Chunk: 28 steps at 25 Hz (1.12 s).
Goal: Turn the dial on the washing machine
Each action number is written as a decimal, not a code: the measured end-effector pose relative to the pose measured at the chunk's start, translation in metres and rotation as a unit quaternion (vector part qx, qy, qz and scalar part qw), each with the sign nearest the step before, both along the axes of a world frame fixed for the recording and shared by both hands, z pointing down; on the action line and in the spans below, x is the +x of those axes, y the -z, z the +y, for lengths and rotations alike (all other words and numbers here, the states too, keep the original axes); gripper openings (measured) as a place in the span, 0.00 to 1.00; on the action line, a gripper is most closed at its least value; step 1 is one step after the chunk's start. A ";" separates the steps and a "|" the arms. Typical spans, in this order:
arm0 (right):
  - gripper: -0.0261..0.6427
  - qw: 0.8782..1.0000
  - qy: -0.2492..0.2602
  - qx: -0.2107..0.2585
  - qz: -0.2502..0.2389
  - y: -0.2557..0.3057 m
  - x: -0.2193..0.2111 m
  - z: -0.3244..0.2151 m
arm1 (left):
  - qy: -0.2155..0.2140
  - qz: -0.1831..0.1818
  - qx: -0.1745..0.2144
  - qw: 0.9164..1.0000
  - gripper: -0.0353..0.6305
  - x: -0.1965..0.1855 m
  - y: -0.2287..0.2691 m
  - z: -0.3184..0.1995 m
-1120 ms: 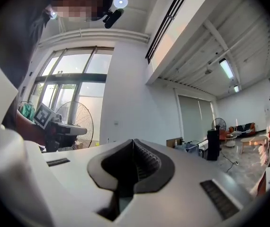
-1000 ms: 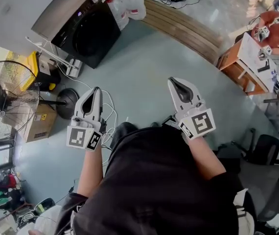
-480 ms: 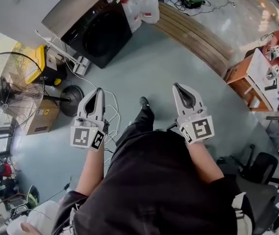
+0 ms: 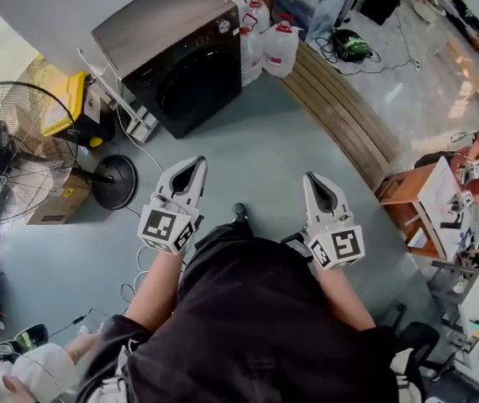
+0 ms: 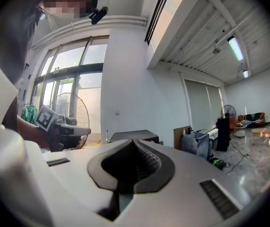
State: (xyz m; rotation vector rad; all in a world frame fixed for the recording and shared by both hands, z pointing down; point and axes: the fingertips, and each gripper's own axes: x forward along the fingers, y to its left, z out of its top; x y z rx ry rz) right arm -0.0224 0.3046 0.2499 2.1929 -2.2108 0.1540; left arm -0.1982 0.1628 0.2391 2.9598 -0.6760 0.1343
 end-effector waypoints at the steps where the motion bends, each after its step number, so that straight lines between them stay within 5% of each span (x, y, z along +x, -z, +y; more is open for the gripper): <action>1: 0.07 1.000 0.012 -0.001 0.001 0.001 -0.001 -0.018 | 0.000 -0.001 -0.005 1.000 0.08 0.002 -0.003 -0.014; 11: 0.07 0.996 0.090 -0.011 0.011 -0.008 0.001 -0.163 | 0.019 -0.004 -0.050 0.999 0.08 0.024 -0.038 -0.135; 15: 0.07 0.992 0.120 -0.022 0.039 -0.023 0.013 -0.189 | 0.050 -0.011 -0.070 0.996 0.08 0.032 -0.058 -0.164; 21: 0.07 0.988 0.146 -0.056 0.013 -0.074 0.041 -0.228 | 0.088 -0.033 -0.091 0.991 0.08 0.038 -0.103 -0.189; 28: 0.07 0.968 0.235 -0.088 -0.006 -0.124 0.127 -0.337 | 0.183 -0.037 -0.107 0.976 0.08 0.116 -0.139 -0.268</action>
